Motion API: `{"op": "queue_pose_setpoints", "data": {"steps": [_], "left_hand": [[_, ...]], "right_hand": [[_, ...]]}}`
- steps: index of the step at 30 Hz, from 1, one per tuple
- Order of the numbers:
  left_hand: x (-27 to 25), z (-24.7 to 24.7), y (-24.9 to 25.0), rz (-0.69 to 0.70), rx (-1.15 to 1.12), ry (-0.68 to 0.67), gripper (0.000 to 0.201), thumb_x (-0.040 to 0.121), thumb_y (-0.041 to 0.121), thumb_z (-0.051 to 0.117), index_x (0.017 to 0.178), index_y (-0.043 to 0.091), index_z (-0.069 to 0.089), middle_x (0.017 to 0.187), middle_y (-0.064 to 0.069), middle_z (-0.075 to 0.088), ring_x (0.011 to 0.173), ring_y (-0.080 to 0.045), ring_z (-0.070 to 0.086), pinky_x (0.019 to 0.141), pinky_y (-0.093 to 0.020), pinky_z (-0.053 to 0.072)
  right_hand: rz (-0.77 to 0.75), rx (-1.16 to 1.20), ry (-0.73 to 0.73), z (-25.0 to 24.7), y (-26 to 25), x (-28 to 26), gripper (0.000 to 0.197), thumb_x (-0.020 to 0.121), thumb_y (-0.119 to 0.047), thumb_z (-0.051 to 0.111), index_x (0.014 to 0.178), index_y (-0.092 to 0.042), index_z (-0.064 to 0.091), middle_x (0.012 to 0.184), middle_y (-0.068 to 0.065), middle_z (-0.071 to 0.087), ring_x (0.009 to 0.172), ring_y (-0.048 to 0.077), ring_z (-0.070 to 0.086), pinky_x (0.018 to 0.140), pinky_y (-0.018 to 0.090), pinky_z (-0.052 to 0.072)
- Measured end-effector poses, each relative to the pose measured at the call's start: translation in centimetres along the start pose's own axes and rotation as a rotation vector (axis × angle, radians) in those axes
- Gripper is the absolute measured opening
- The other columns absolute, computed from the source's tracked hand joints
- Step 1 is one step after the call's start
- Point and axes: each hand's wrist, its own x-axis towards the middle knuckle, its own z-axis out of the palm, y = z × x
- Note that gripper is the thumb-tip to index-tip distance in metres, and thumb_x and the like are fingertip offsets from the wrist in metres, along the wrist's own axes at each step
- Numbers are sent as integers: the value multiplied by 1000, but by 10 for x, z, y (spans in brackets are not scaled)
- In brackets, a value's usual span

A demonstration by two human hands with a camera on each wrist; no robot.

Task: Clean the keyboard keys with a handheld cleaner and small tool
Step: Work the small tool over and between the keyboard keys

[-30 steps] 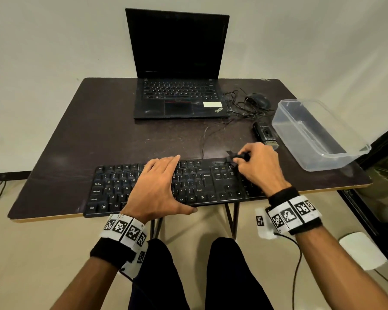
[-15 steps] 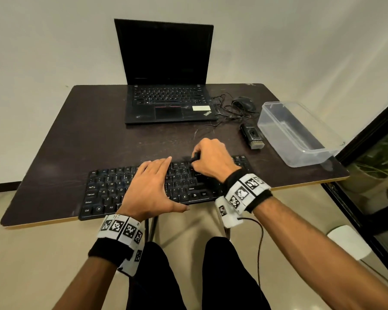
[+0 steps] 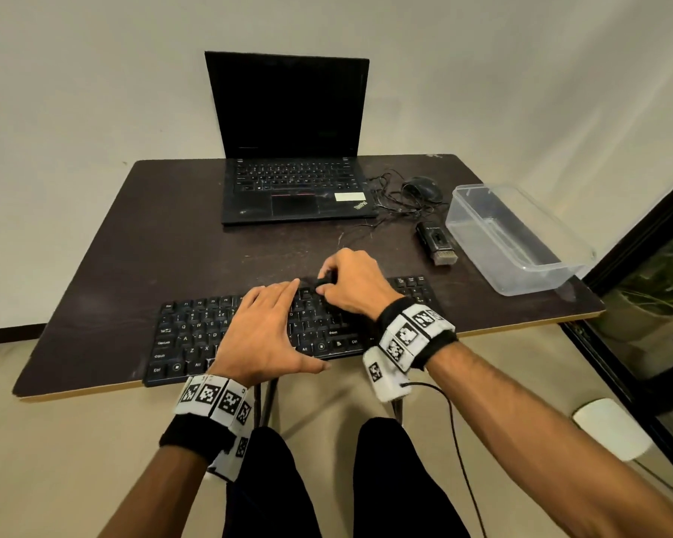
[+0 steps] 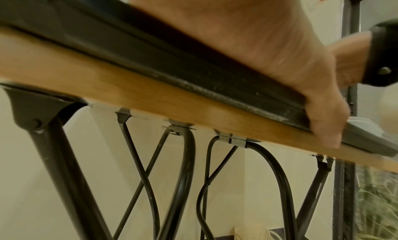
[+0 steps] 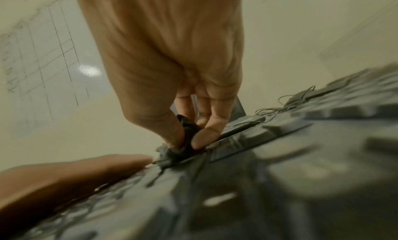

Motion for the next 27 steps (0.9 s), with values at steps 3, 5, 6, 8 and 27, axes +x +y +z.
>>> {"op": "queue_pose_setpoints", "data": {"steps": [3, 5, 6, 8, 27], "left_hand": [[0, 0, -1, -5, 3, -5, 144, 50, 94, 64, 164, 15, 26, 163, 3, 38, 150, -14, 31, 130, -35, 10], [1, 0, 0, -13, 5, -18, 146, 49, 97, 60, 165, 16, 23, 165, 4, 34, 151, -14, 28, 131, -35, 8], [1, 0, 0, -16, 4, -23, 146, 49, 97, 59, 165, 17, 22, 165, 4, 34, 152, -14, 27, 131, -34, 8], [1, -1, 1, -20, 4, -19, 146, 49, 96, 59, 165, 17, 22, 166, 4, 33, 152, -14, 26, 131, -33, 6], [9, 5, 23, 18, 16, -54, 149, 53, 104, 58, 167, 18, 13, 168, 4, 27, 154, -13, 20, 131, -38, -1]], "right_hand": [[112, -62, 72, -22, 39, -5, 11, 88, -21, 81, 98, -24, 81, 108, 10, 79, 108, 31, 72, 90, 29, 53], [184, -85, 128, -41, 67, -11, 13, 89, -21, 80, 102, -23, 81, 109, 12, 78, 110, 31, 71, 92, 31, 55], [205, -88, 146, -48, 77, -16, 13, 90, -19, 80, 103, -21, 80, 110, 12, 77, 111, 31, 71, 92, 31, 53], [234, -87, 180, -55, 90, -22, 15, 90, -17, 79, 105, -20, 80, 113, 12, 76, 112, 31, 69, 93, 32, 52], [86, 121, 159, -41, 104, -89, 10, 87, -39, 85, 89, -32, 78, 85, -13, 73, 84, 10, 66, 74, 24, 46]]}}
